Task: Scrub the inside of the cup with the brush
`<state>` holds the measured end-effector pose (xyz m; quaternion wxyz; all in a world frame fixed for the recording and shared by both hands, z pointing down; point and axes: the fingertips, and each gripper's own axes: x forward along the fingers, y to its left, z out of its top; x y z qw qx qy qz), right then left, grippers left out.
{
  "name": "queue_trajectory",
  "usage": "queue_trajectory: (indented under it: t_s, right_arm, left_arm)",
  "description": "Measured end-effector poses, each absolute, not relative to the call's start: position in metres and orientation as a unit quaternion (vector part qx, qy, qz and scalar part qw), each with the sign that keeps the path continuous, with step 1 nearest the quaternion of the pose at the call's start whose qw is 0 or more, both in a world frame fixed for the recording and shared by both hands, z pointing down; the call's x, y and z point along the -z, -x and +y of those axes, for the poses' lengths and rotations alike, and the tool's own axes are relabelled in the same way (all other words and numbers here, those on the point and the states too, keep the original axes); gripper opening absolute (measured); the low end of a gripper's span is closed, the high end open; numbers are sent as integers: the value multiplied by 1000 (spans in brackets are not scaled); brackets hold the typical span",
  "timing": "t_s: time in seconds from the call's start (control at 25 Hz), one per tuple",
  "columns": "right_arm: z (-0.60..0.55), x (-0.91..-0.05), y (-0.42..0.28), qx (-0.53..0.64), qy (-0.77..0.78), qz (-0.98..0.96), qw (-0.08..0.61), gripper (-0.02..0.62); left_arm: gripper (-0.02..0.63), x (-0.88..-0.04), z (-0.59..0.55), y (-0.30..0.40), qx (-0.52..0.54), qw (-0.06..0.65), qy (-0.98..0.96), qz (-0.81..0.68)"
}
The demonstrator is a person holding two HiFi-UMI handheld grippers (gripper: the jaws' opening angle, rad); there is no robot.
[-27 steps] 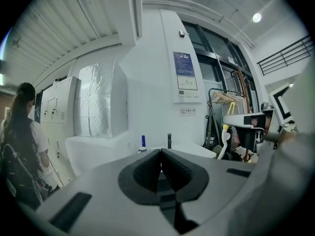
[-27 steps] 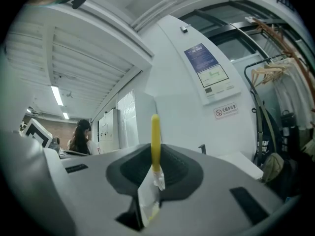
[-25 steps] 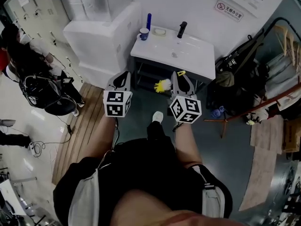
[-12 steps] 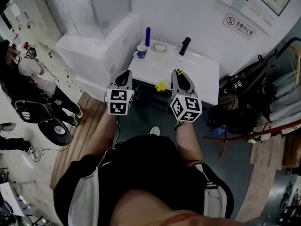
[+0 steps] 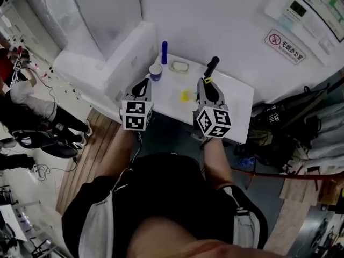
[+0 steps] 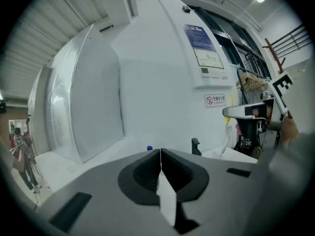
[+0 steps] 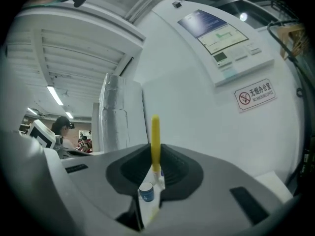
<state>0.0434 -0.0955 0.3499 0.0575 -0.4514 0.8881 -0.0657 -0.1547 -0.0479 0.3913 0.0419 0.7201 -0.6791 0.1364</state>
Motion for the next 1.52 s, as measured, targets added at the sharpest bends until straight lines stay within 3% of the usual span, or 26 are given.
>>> queue_trajectory:
  t_s: [0.48,0.52,0.56,0.6,0.84,1.12,1.52]
  right_arm:
    - [-148,-382,-9,88,446,891,15,57]
    - [-152,-386,-9,90,448,889,11,57]
    - [-155,-390,-8,92,451,888,7,57]
    - [-158,-394,-8,94,455,886,2,57]
    - [-177,-411,-9,101,479,872,-21,57]
    - [-197,-427,-17,107,502,857,-50,57]
    - [-212,-444,-17,116,527,838,-82,57]
  left_arm:
    - [20,-443,-121,179,-178,76,-742,-642]
    - [85,-452,-128,179,-188,78,-749,-630]
    - [219,-461,-133,179,-200,80,-756,-618]
    - [275,-471,-138,180,-215,82,-760,-607]
    - [323,-529,-173,200,-282,105,-763,-572]
    - [359,-589,-210,209,-316,154,-774,-526]
    - [390,-632,-242,209,-326,168,-794,-484]
